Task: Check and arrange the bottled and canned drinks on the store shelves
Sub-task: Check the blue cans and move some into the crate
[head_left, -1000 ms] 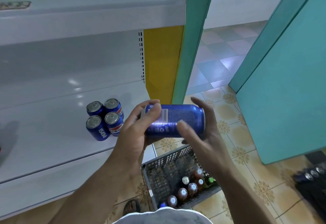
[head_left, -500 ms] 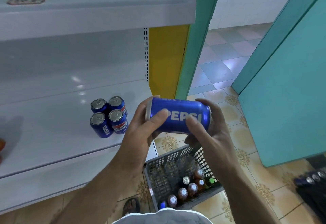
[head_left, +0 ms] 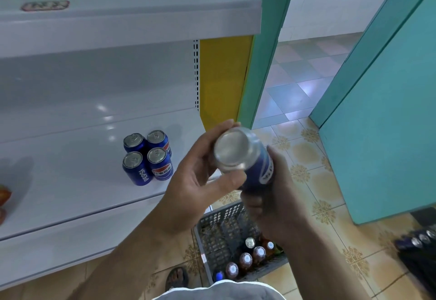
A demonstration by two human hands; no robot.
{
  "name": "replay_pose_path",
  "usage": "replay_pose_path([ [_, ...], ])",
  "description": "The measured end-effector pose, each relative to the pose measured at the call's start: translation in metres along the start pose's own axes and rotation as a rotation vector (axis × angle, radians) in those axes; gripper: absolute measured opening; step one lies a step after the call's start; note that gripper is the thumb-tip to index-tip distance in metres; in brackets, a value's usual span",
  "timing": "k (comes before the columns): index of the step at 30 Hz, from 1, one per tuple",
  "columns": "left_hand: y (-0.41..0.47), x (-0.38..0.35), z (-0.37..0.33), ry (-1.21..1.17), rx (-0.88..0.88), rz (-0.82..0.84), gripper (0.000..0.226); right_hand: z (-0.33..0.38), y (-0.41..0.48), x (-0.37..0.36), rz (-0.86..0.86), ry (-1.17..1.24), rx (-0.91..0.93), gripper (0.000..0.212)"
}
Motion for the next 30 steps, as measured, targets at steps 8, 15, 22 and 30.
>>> replay_pose_path([
  [8, -0.009, -0.006, -0.008, 0.171, -0.075, 0.101, 0.067, -0.023, 0.004, 0.010, 0.197, 0.153, -0.295, 0.061],
  [15, -0.016, 0.007, 0.022, 0.628, 0.012, -0.062, 0.071, 0.021, -0.011, 0.014, -0.032, -0.390, 0.404, 0.045],
  [22, -0.021, -0.022, 0.062, 0.625, 0.116, -0.028, 0.074, 0.017, -0.024, 0.028, -0.035, -0.882, 0.796, 0.062],
  [30, -0.058, -0.045, 0.144, 0.617, 0.360, -0.040, 0.062, -0.020, 0.002, 0.112, -0.096, -1.169, 0.579, 0.069],
])
Point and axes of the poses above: each hand's wrist, its own y-axis towards the middle knuckle, its own x-axis out of the back of the hand, z = x × y, the point moved 4 cm from there along y, towards the middle knuckle, and after that the axes turned 7 degrees about y, right-handed, at the moved point
